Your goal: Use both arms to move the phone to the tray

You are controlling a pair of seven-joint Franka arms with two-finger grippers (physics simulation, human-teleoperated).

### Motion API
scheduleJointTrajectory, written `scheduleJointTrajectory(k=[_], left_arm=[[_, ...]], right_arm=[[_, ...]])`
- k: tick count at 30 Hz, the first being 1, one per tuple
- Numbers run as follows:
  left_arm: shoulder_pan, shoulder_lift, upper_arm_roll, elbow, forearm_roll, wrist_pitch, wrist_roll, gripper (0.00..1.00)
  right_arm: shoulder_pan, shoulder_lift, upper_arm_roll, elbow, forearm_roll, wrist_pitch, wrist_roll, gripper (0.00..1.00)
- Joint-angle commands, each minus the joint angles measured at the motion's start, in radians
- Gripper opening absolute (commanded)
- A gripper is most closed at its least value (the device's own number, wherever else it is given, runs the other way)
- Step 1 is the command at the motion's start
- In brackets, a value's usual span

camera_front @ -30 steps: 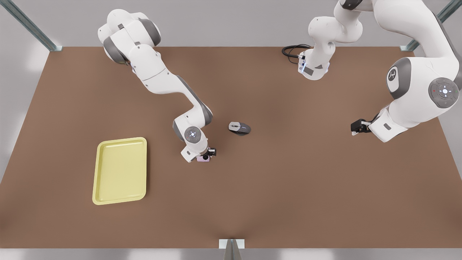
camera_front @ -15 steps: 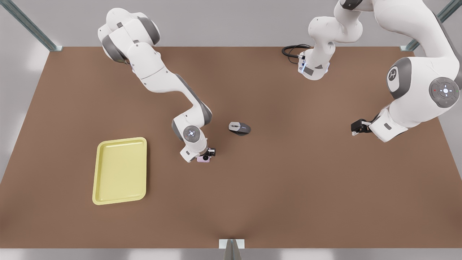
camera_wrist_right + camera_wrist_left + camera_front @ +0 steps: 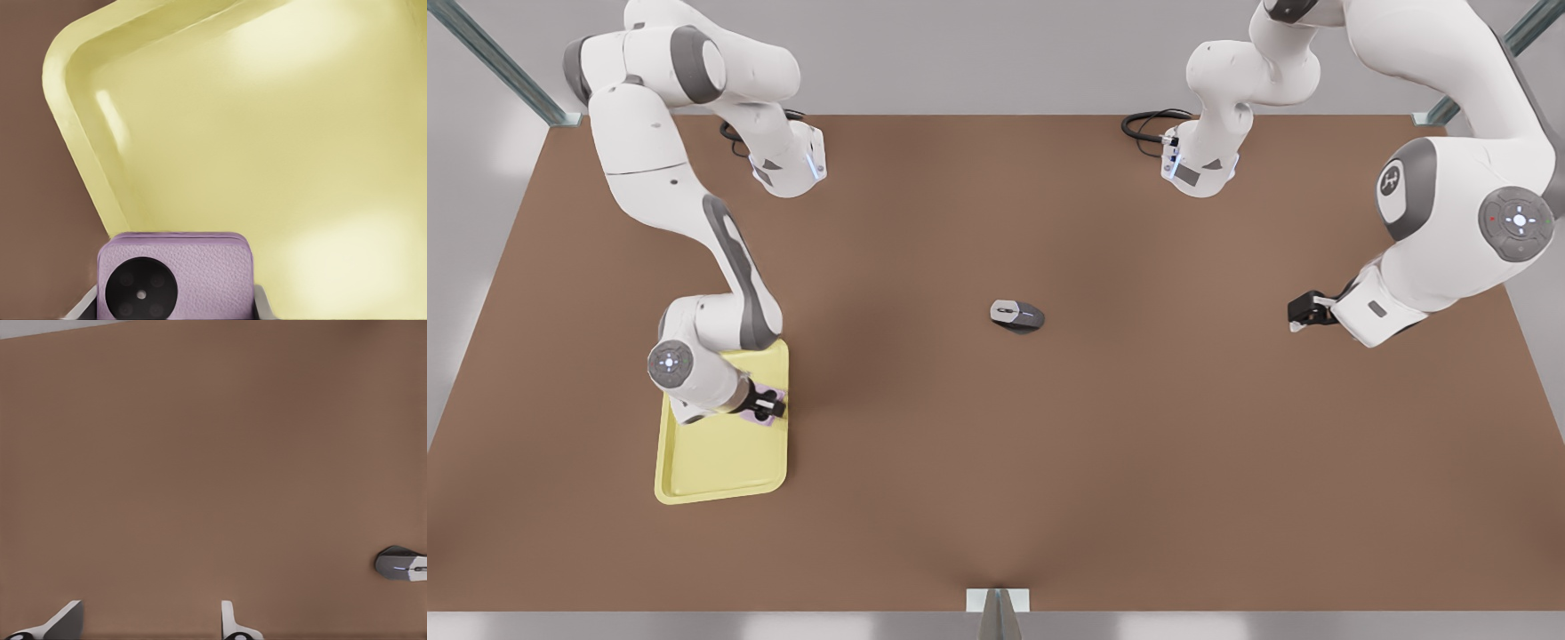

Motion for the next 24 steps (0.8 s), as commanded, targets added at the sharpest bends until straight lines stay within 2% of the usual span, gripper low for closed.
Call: scheduleJointTrajectory(k=[1, 5, 6, 12, 14, 15, 17, 18, 19, 24], left_arm=[[0.000, 0.000, 0.001, 0.000, 0.001, -0.003, -0.022, 1.00], [-0.001, 0.000, 0.000, 0.000, 0.001, -0.003, -0.024, 1.00], [-0.003, 0.000, 0.000, 0.000, 0.001, -0.004, -0.030, 1.00], [-0.003, -0.007, 0.000, 0.002, 0.002, -0.004, -0.052, 1.00], [-0.003, -0.005, 0.000, 0.010, 0.002, -0.008, -0.065, 1.00], [-0.003, -0.005, 0.000, 0.010, 0.004, -0.009, -0.065, 1.00], [-0.003, -0.002, 0.000, 0.010, 0.004, -0.009, -0.065, 1.00], [-0.003, -0.002, 0.000, 0.010, 0.004, -0.009, -0.065, 1.00], [-0.004, 0.000, 0.000, 0.010, 0.004, -0.012, -0.064, 1.00], [-0.004, 0.001, -0.002, 0.010, 0.004, -0.012, -0.065, 1.00]], right_arm=[[-0.046, -0.004, 0.000, -0.013, -0.002, -0.016, -0.654, 0.78], [-0.119, 0.004, 0.000, -0.036, -0.001, -0.010, -0.756, 0.78], [-0.119, 0.012, 0.000, -0.034, 0.008, 0.009, -0.755, 1.00], [-0.119, -0.025, 0.002, -0.027, 0.012, -0.016, -0.752, 1.00], [-0.114, -0.154, 0.009, 0.044, 0.013, -0.211, -0.738, 1.00], [-0.106, -0.212, 0.011, 0.061, 0.008, -0.220, -0.736, 1.00], [-0.050, -0.346, -0.017, 0.196, -0.007, -0.545, -0.557, 1.00], [-0.005, -0.362, -0.063, 0.294, -0.007, -0.692, -0.523, 1.00], [-0.007, -0.361, -0.060, 0.435, -0.007, -0.840, -0.493, 1.00], [-0.013, -0.373, -0.061, 0.475, -0.038, -0.852, -0.486, 1.00]])
